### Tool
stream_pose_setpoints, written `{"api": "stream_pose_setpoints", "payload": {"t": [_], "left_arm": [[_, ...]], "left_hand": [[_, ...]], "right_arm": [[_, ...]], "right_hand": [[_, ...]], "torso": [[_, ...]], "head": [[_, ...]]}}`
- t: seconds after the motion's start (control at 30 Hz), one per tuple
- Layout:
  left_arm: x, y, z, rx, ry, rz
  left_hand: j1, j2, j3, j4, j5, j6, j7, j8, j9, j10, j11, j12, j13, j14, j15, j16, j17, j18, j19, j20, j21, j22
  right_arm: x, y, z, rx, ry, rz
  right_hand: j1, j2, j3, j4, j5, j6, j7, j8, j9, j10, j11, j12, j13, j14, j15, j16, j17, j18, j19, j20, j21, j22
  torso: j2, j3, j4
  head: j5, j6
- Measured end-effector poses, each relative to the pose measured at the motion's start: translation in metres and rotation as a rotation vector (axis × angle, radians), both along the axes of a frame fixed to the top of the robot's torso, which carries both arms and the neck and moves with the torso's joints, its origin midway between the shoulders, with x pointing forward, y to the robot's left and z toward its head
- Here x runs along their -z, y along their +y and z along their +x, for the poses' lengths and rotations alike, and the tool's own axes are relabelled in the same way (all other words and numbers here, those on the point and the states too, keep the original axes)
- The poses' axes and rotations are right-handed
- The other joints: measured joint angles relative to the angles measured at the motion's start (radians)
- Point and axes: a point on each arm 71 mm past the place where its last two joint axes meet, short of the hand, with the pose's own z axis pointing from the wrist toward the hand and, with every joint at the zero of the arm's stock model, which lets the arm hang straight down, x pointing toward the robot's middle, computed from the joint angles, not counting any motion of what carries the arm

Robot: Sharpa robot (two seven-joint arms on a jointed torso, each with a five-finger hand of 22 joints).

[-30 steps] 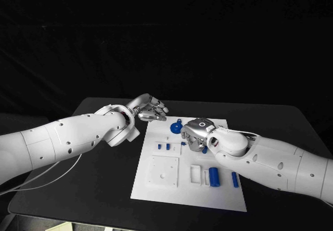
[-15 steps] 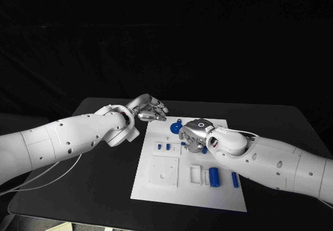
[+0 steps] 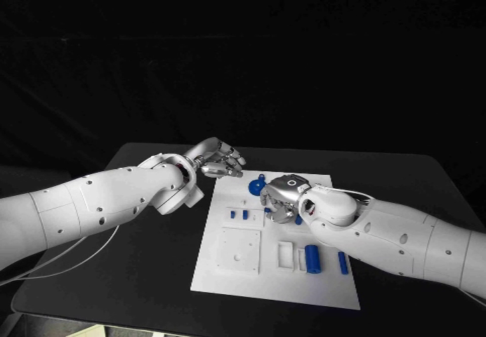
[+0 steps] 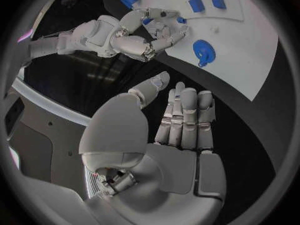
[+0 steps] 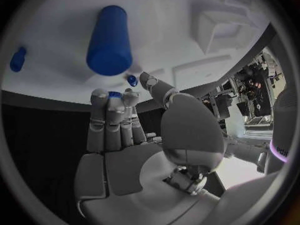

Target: Assemble the parts on the task board

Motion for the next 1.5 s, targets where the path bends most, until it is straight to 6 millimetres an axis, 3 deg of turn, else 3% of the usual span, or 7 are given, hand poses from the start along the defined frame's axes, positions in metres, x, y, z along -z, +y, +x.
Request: {"api": "stream_pose_setpoints", "payload": {"t": [0.33, 0.4, 0.6, 0.93, 1.5], "left_arm": [[0.0000, 0.0000, -0.0002, 0.000, 0.001, 0.000], [0.0000, 0.0000, -0.0002, 0.000, 0.001, 0.000], [0.0001, 0.0000, -0.0002, 0.000, 0.001, 0.000], [0.0001, 0.0003, -0.0009, 0.000, 0.003, 0.001], [-0.0001, -0.0013, -0.0026, 0.004, 0.009, -0.004]], "left_hand": [[0.000, 0.000, 0.000, 0.000, 0.000, 0.000, 0.000, 0.000, 0.000, 0.000, 0.000, 0.000, 0.000, 0.000, 0.000, 0.000, 0.000, 0.000, 0.000, 0.000, 0.000, 0.000], [0.000, 0.000, 0.000, 0.000, 0.000, 0.000, 0.000, 0.000, 0.000, 0.000, 0.000, 0.000, 0.000, 0.000, 0.000, 0.000, 0.000, 0.000, 0.000, 0.000, 0.000, 0.000], [0.000, 0.000, 0.000, 0.000, 0.000, 0.000, 0.000, 0.000, 0.000, 0.000, 0.000, 0.000, 0.000, 0.000, 0.000, 0.000, 0.000, 0.000, 0.000, 0.000, 0.000, 0.000], [0.000, 0.000, 0.000, 0.000, 0.000, -0.005, 0.002, 0.000, -0.001, 0.000, 0.000, 0.000, -0.001, 0.000, 0.000, 0.000, 0.000, 0.000, 0.000, 0.000, 0.000, 0.000], [0.004, 0.004, 0.000, 0.000, 0.000, -0.006, 0.001, 0.004, -0.002, 0.000, 0.000, 0.000, -0.001, 0.000, 0.000, 0.000, 0.000, 0.000, -0.002, 0.002, 0.000, 0.000]], "right_arm": [[0.0010, -0.0001, 0.0012, 0.015, 0.007, -0.010], [0.0013, -0.0001, 0.0015, 0.018, 0.008, -0.013], [0.0020, -0.0014, 0.0021, 0.025, 0.013, -0.020], [0.0031, -0.0026, 0.0024, 0.031, 0.021, -0.035], [0.0028, -0.0021, 0.0025, 0.036, 0.013, -0.041]], "right_hand": [[-0.018, 0.007, 0.009, 0.022, 0.000, 0.007, -0.007, 0.006, 0.002, 0.000, 0.000, 0.028, 0.002, 0.000, 0.000, 0.005, 0.007, -0.001, -0.004, -0.004, 0.008, 0.000], [-0.030, 0.019, 0.017, 0.042, 0.000, 0.008, -0.008, 0.009, 0.004, 0.000, 0.000, 0.034, 0.002, 0.002, -0.002, 0.006, 0.008, -0.001, -0.004, -0.004, 0.008, 0.000], [-0.035, 0.024, 0.062, 0.088, 0.000, 0.010, -0.010, 0.015, 0.009, 0.000, 0.000, 0.054, 0.001, 0.007, -0.007, 0.012, 0.013, -0.004, 0.002, -0.009, 0.018, 0.000], [-0.019, 0.039, 0.102, 0.085, 0.000, 0.012, -0.012, 0.022, 0.016, 0.000, 0.000, 0.073, -0.003, 0.004, -0.011, 0.012, 0.018, -0.006, -0.002, -0.013, 0.027, 0.000], [-0.009, 0.049, 0.114, 0.069, 0.000, 0.013, -0.013, 0.037, 0.026, 0.000, 0.000, 0.093, -0.010, 0.008, -0.014, 0.017, 0.023, -0.007, -0.002, -0.012, 0.041, -0.001]], "torso": [[0.000, 0.0000, -0.0001], [0.000, 0.0001, 0.0000], [0.000, 0.0001, 0.0000], [0.000, 0.0001, 0.0000], [0.000, 0.0003, -0.0005]], "head": [[0.001, -0.001], [0.001, -0.001], [0.001, -0.002], [0.001, -0.004], [0.001, -0.007]]}}
